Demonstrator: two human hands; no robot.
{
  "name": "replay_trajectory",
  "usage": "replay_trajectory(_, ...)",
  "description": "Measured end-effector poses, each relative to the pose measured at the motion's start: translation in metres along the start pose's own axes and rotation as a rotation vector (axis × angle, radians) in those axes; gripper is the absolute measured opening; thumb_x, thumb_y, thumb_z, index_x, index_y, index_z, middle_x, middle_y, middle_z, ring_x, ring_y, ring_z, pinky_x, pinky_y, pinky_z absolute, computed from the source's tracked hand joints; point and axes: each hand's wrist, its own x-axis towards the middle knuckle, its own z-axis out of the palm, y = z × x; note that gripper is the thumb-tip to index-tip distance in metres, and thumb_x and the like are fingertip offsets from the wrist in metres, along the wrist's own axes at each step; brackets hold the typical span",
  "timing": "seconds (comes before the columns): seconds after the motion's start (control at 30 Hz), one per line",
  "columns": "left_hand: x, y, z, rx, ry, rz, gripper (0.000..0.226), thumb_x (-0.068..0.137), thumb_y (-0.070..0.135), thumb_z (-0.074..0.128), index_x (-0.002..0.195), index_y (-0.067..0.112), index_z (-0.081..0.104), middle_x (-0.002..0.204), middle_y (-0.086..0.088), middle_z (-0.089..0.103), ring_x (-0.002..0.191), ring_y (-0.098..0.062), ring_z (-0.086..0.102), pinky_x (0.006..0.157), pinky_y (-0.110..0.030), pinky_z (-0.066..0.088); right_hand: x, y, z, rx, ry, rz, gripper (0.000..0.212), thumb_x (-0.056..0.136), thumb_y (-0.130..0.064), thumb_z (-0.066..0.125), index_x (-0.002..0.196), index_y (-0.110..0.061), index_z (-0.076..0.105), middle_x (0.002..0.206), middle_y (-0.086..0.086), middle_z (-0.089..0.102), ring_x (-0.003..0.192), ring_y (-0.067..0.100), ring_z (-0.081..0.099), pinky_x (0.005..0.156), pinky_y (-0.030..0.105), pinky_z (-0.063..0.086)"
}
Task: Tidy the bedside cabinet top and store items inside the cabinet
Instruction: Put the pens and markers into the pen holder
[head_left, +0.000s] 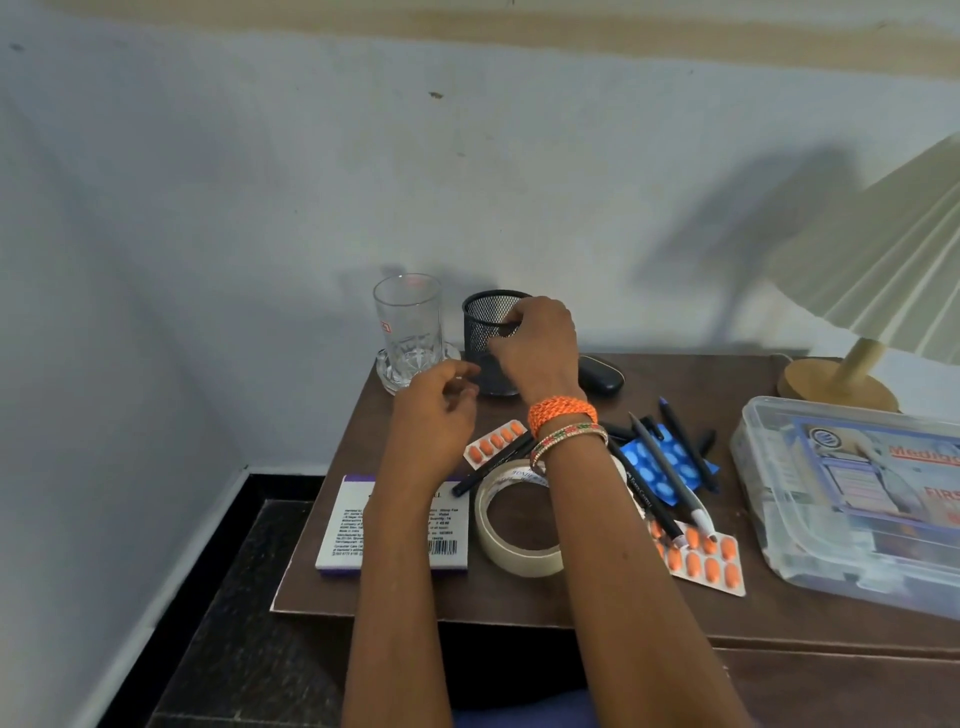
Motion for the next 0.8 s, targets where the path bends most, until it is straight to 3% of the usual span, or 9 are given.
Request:
replay_trajectory(0.27, -0.001, 0.0, 0.005, 0.025, -0.028, 0.03, 0.026, 0.091, 0.012, 0.053, 0.115, 0.018, 0.063, 0.1, 0.005, 0.062, 0.083, -0.001, 0.054, 0.066, -0.005, 0.036, -0.005, 0.004, -0.012, -0.097, -0.08, 0.022, 0.035, 0.082, -0.015, 0.065, 0.115, -0.006, 0.06, 0.12, 0.015, 0.053, 0.111, 0.031, 0.052, 0.086, 0.038, 0.049)
replay_trajectory(0.5, 0.002, 0.0, 0.006, 0.055, -0.059, 0.015, 0.024, 0.091, 0.016, 0.055, 0.114, 0.02, 0.063, 0.095, 0.004, 0.06, 0.082, -0.004, 0.054, 0.065, -0.009, 0.037, -0.005, 0.003, -0.024, 0.005, -0.132, 0.012, 0.032, 0.081, -0.01, 0.063, 0.112, -0.01, 0.061, 0.123, 0.014, 0.054, 0.115, 0.032, 0.05, 0.093, 0.037, 0.044)
replay_trajectory(0.67, -0.001, 0.008, 0.007, 0.054, -0.065, 0.021, 0.022, 0.092, 0.015, 0.055, 0.111, 0.018, 0.063, 0.094, 0.003, 0.059, 0.076, -0.001, 0.052, 0.062, -0.009, 0.035, -0.008, -0.004, -0.066, 0.221, -0.03, 0.02, 0.024, 0.082, -0.014, 0.06, 0.105, -0.012, 0.063, 0.118, 0.009, 0.057, 0.104, 0.023, 0.056, 0.087, 0.028, 0.043)
replay_trajectory(0.8, -0.013, 0.018, 0.007, 0.064, -0.051, 0.04, 0.021, 0.09, 0.013, 0.056, 0.109, 0.018, 0.065, 0.094, 0.004, 0.061, 0.074, 0.003, 0.051, 0.063, -0.008, 0.035, -0.02, 0.009, -0.108, 0.239, -0.003, 0.015, 0.019, 0.08, -0.014, 0.06, 0.096, -0.015, 0.07, 0.112, 0.01, 0.064, 0.096, 0.021, 0.061, 0.083, 0.025, 0.045)
